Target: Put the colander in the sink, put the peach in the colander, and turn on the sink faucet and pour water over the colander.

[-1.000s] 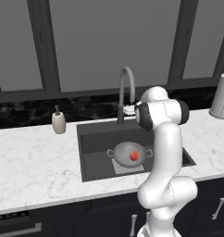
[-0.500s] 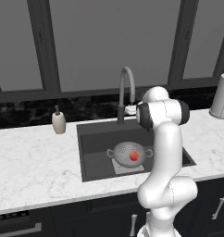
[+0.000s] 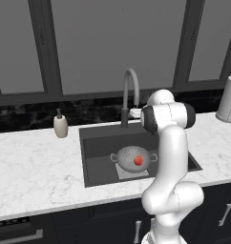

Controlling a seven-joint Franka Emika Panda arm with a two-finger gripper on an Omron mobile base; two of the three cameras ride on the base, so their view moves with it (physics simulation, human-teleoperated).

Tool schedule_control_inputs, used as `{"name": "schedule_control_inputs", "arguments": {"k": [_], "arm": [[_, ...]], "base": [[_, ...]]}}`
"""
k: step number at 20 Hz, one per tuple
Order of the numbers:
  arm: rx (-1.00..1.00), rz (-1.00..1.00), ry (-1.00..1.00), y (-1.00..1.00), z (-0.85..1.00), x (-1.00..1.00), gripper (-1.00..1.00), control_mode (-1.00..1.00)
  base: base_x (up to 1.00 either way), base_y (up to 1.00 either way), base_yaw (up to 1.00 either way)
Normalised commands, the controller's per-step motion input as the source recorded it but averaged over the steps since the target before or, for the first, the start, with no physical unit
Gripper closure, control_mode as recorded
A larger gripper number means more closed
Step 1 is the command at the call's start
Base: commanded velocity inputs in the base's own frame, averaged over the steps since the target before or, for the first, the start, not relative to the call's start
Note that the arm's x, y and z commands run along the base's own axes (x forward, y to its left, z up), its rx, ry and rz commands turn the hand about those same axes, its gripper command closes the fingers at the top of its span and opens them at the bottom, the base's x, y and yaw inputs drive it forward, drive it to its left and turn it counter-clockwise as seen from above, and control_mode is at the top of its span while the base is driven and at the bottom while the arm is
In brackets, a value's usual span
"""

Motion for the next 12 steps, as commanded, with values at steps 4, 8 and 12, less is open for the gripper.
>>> {"name": "schedule_control_inputs", "arguments": {"k": [4, 8, 12], "arm": [[0.13, 0.0, 0.0, -1.0, 0.0, 0.0, -1.0, -1.0], [0.13, 0.0, 0.0, -1.0, 0.0, 0.0, -1.0, -1.0], [0.13, 0.0, 0.0, -1.0, 0.0, 0.0, -1.0, -1.0]], "base": [[0.0, 0.0, 0.0], [0.0, 0.0, 0.0], [0.0, 0.0, 0.0]]}}
